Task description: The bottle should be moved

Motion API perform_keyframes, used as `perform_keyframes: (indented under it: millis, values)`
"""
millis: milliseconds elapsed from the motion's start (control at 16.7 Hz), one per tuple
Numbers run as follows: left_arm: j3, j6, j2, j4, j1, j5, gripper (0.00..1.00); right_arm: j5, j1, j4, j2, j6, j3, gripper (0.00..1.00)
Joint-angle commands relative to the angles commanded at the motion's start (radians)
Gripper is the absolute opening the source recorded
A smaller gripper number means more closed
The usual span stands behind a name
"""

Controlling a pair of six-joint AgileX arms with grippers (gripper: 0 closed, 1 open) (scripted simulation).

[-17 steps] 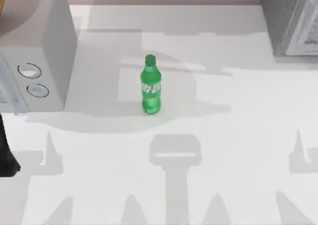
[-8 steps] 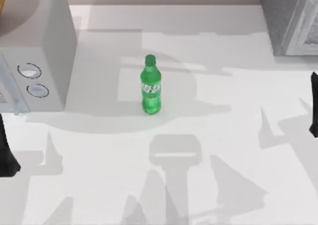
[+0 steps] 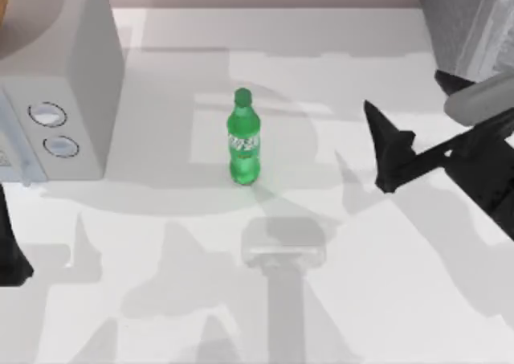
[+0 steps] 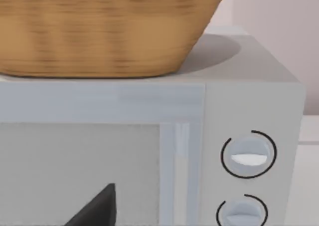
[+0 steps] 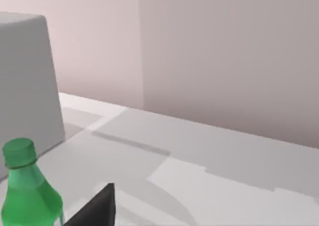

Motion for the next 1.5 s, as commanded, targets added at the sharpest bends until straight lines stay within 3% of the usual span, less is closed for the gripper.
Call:
perform_keyframes:
  millis: [360, 660, 1200, 1500]
  values:
    - [0.000, 0.000, 0.000, 0.000, 0.000, 0.000, 1.00, -0.027, 0.131, 0.377, 0.502, -0.019, 0.138, 1.00]
    - [0.000, 0.000, 0.000, 0.000, 0.000, 0.000, 1.00, -0.039, 0.193, 0.559, 0.742, -0.033, 0.205, 1.00]
    - [0.000, 0.000, 0.000, 0.000, 0.000, 0.000, 1.00, -0.040, 0.199, 0.570, 0.777, -0.035, 0.226, 1.00]
    - [0.000, 0.000, 0.000, 0.000, 0.000, 0.000, 1.00, -0.024, 0.219, 0.429, 0.829, -0.036, 0.423, 1.00]
